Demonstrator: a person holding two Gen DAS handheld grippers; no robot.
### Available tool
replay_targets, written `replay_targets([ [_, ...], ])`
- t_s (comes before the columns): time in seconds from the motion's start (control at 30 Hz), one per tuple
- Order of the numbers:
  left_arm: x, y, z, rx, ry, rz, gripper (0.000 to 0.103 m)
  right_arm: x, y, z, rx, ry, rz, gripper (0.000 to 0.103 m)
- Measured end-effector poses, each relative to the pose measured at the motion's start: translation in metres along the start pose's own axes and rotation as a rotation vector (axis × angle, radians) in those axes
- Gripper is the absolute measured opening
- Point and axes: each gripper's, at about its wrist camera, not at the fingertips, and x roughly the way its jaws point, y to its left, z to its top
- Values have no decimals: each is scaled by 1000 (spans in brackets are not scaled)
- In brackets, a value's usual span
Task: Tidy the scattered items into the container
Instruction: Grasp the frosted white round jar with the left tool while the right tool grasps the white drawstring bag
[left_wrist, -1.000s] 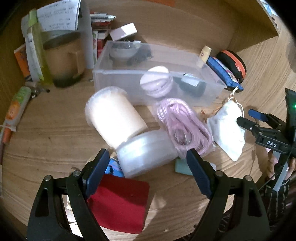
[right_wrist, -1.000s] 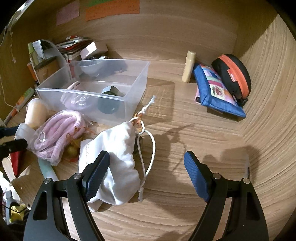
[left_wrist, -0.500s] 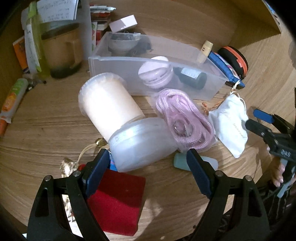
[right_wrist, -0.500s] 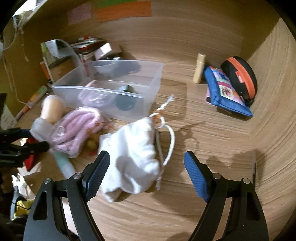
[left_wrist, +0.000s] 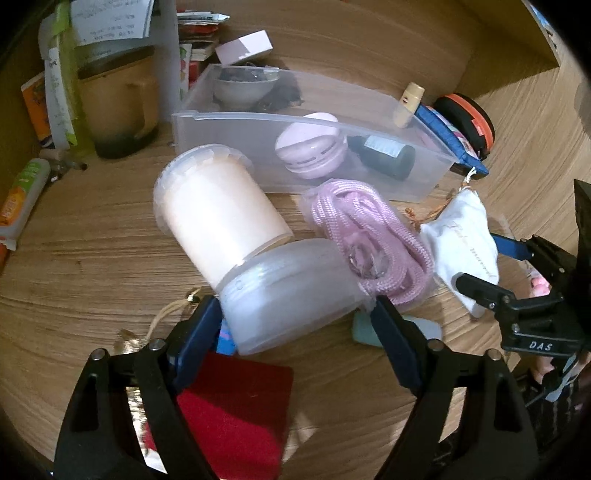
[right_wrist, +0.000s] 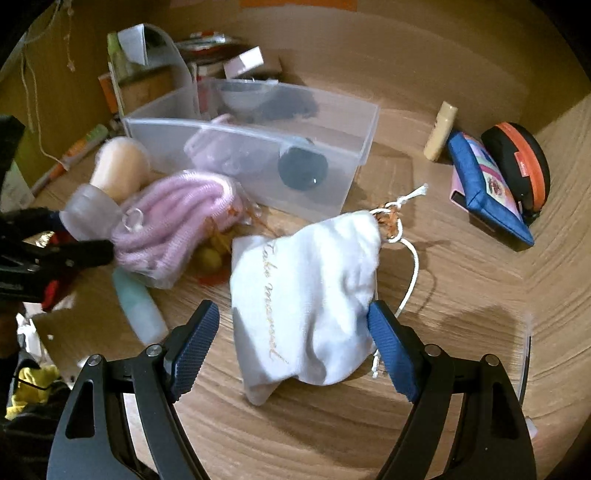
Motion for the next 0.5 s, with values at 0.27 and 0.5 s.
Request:
replay_targets([
  [0.27,-5,11,-1,-17,-5,12,75,7,3,0,-21,11,-28,87],
  [0.5,-3,10,-1,-22,-20,29,75,16,12,4,-52,12,-67,94],
])
